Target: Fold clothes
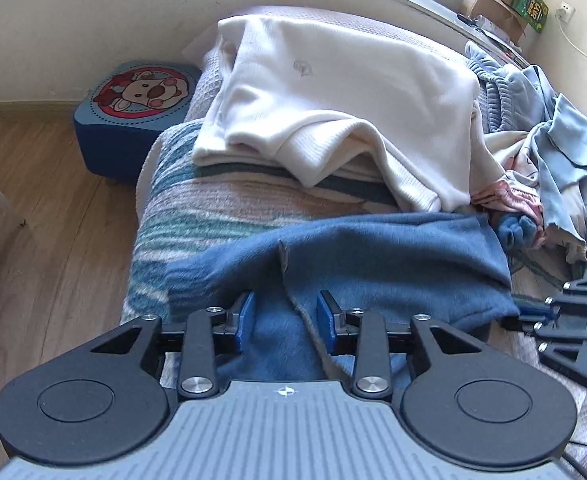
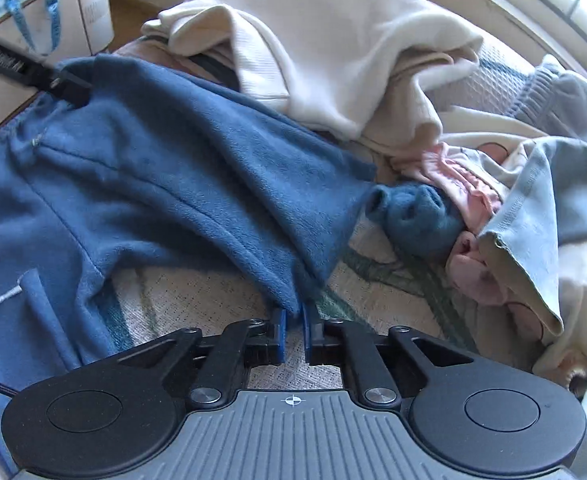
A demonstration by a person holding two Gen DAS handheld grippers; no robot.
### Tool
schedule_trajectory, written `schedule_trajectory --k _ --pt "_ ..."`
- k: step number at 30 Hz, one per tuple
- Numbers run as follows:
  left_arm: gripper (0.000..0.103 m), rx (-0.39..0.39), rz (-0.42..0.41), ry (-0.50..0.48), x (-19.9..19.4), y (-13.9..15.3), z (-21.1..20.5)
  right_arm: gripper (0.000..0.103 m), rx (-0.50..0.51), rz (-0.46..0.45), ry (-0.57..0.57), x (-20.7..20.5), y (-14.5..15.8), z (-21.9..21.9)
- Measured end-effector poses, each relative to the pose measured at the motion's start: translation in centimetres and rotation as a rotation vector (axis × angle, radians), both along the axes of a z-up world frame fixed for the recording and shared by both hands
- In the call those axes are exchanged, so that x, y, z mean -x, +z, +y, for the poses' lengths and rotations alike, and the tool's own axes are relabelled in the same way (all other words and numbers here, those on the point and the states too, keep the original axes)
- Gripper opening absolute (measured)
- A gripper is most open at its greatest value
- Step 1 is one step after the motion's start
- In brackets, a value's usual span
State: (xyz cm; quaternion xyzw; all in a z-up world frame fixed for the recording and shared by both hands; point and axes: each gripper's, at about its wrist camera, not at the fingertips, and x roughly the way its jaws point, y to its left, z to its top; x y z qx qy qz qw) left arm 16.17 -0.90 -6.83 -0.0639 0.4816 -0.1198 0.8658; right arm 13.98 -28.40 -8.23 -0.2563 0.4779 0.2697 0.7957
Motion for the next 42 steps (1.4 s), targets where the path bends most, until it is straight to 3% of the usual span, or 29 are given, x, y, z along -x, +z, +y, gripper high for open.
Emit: schedule_trajectory --k 2,4,7,10,16,17,19,23,28,32,35,39,42 --pt "0.034 0.018 0.007 0.01 0.4 0.2 0.5 0.018 -0.064 0.003 -0.008 0.0 2.1 -0.7" --pt "0.035 0.028 0.008 0.01 0.7 0.5 0.5 0.03 -0.164 -0.027 -0.018 -0.1 4.6 -1.7" --pt "0.037 0.052 0.007 -0.033 1.2 0.9 -0.6 0.03 -0.268 -0.069 -0.091 -1.9 6.0 -2.2" --pt "0.037 0.069 0.016 -0.065 2.0 0.7 -2.1 0.03 -0.27 -0.057 -0.146 -4.8 4.4 -1.3" --pt "0.035 0.005 0.017 -0.088 3.0 -0.6 -3.9 0.03 -0.28 0.017 -0.222 -8.4 0.2 -0.2" --pt "0.034 -0.006 0.018 -0.09 3.0 -0.8 -4.0 0.028 -0.272 0.016 -0.229 -8.6 -0.2 -0.1" --pt "0.033 -0.008 0.026 -0.086 2.9 -0.9 -3.8 0.003 -0.246 -0.011 -0.242 -8.6 -0.2 0.0" --pt "0.03 0.016 0.045 -0.07 2.6 -1.0 -3.1 0.002 -0.258 -0.066 -0.277 -9.6 0.8 -0.6" --pt "0.029 0.021 0.043 -0.064 2.7 -1.1 -2.9 0.0 -0.25 -0.095 -0.363 -11.3 -0.7 -1.0" --pt "0.029 0.035 0.051 -0.052 2.9 -0.8 -2.4 0.001 -0.298 -0.098 -0.364 -10.1 0.4 -1.8" --pt "0.03 0.031 0.04 -0.045 3.2 0.0 -2.3 0.009 -0.338 -0.109 -0.307 -7.3 2.8 -2.1" --pt "0.031 0.056 0.002 -0.053 3.5 1.0 -2.8 0.009 -0.375 -0.046 -0.218 -3.6 4.9 -1.9" --pt "0.032 0.06 -0.006 -0.061 3.5 1.1 -3.2 0.009 -0.371 -0.006 -0.177 -1.8 4.7 -0.9"
